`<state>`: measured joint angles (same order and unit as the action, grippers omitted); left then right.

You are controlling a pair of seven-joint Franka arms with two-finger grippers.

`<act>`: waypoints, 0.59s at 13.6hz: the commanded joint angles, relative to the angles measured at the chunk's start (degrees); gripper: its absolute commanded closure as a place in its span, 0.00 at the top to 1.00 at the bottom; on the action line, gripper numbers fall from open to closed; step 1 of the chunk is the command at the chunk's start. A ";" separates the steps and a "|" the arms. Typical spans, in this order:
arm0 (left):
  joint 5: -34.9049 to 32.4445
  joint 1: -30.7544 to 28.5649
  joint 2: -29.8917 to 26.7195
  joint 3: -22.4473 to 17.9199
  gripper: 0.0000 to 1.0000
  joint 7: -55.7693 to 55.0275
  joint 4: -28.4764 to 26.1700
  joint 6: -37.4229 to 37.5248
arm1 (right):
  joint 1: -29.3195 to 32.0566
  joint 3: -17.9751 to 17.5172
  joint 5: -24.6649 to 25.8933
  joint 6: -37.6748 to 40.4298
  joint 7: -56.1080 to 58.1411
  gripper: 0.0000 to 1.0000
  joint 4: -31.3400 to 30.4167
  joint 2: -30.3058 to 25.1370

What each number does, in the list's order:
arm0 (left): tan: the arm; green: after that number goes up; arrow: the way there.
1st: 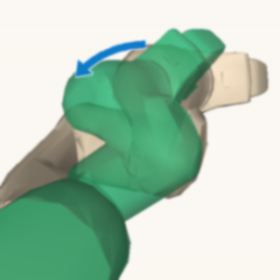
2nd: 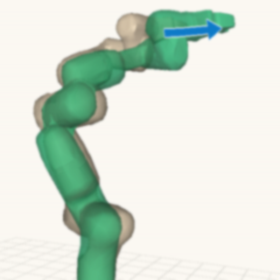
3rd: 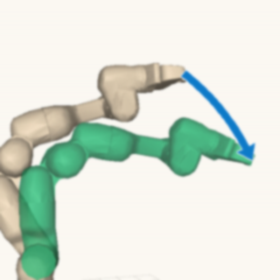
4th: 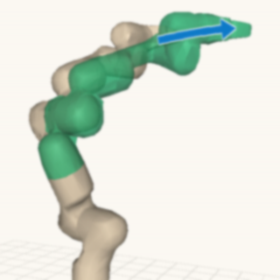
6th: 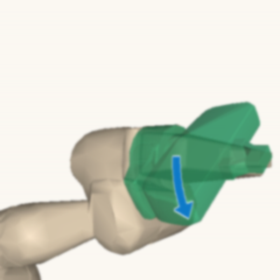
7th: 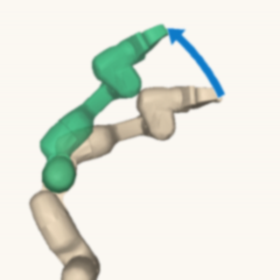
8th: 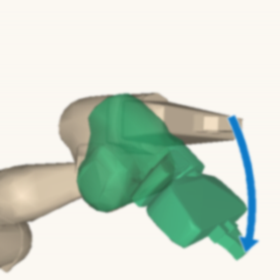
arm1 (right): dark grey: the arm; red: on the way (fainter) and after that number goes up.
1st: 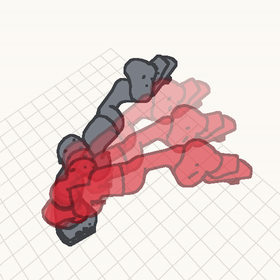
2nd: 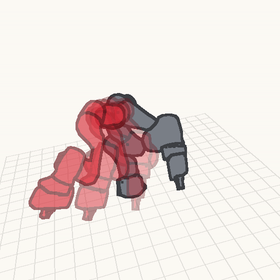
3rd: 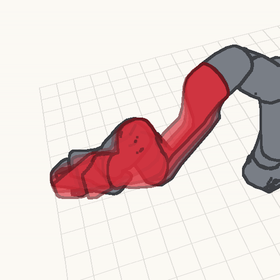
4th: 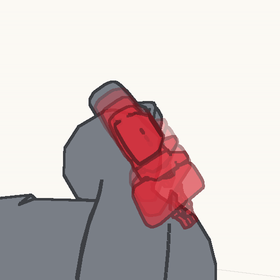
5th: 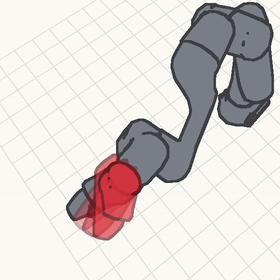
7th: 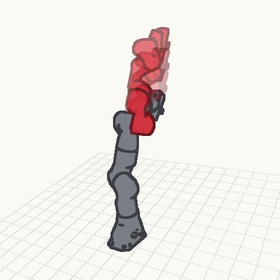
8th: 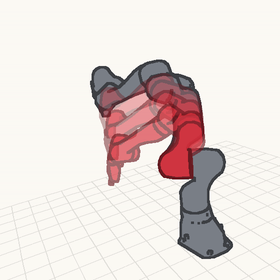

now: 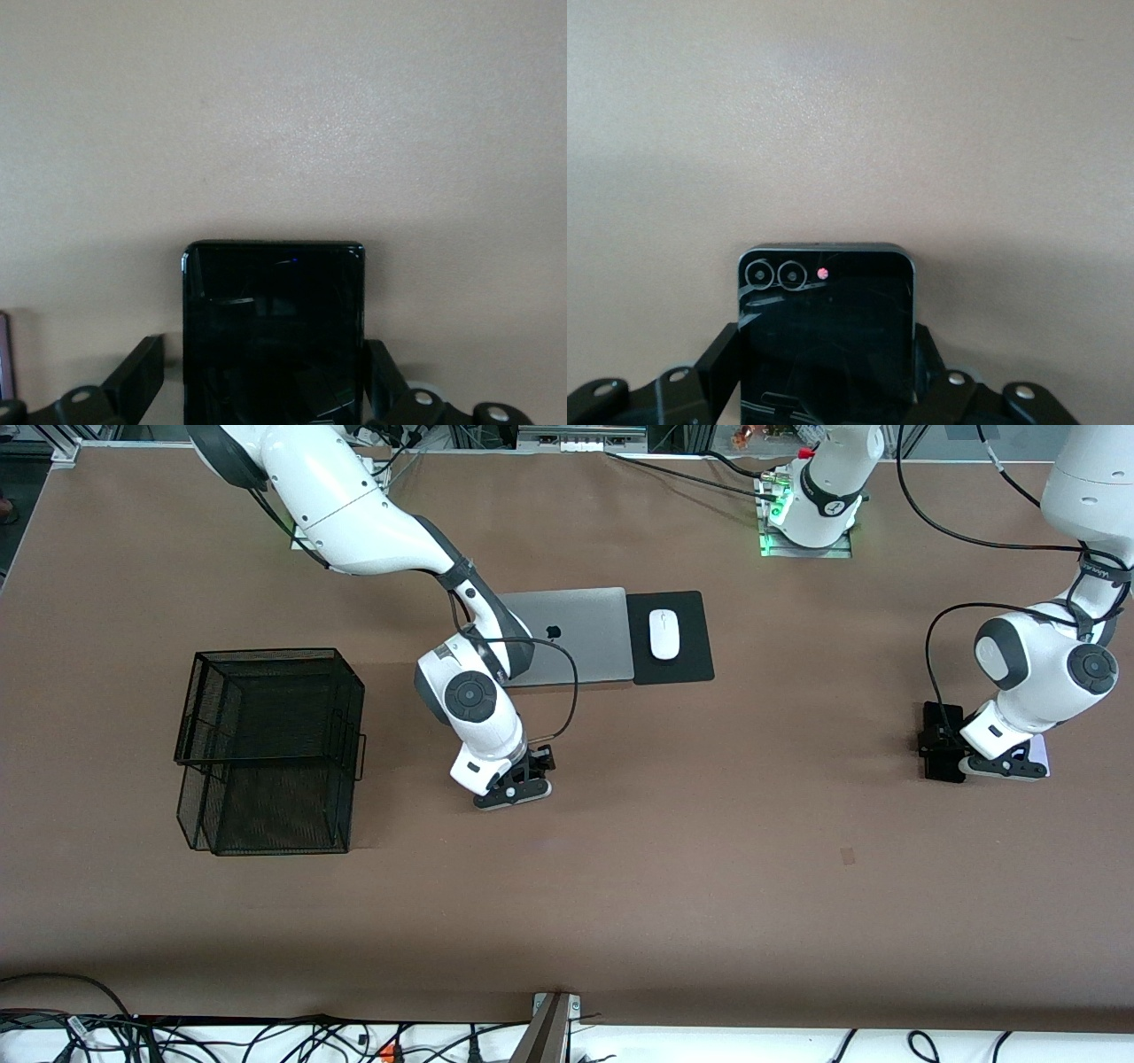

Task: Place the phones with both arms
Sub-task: 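Lift the flip phone with the right gripper while the left gripper grasps the bar phone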

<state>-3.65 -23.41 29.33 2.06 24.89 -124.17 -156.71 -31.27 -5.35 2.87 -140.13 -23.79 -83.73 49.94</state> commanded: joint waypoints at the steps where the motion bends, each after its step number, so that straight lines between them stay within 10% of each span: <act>1: 1.19 -0.58 0.73 0.75 0.90 -0.81 -0.45 -1.93 | -0.37 0.52 0.55 0.12 0.07 0.14 1.38 0.08; 8: 1.19 -0.58 0.91 0.75 0.45 -0.90 -0.54 -2.11 | 0.25 11.66 0.03 23.55 0.50 0.16 1.73 -17.22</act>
<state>-3.61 -23.48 29.13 2.28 23.84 -124.31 -157.31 -30.97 3.32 2.86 -122.55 -23.76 -79.65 38.71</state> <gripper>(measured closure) 0.181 0.198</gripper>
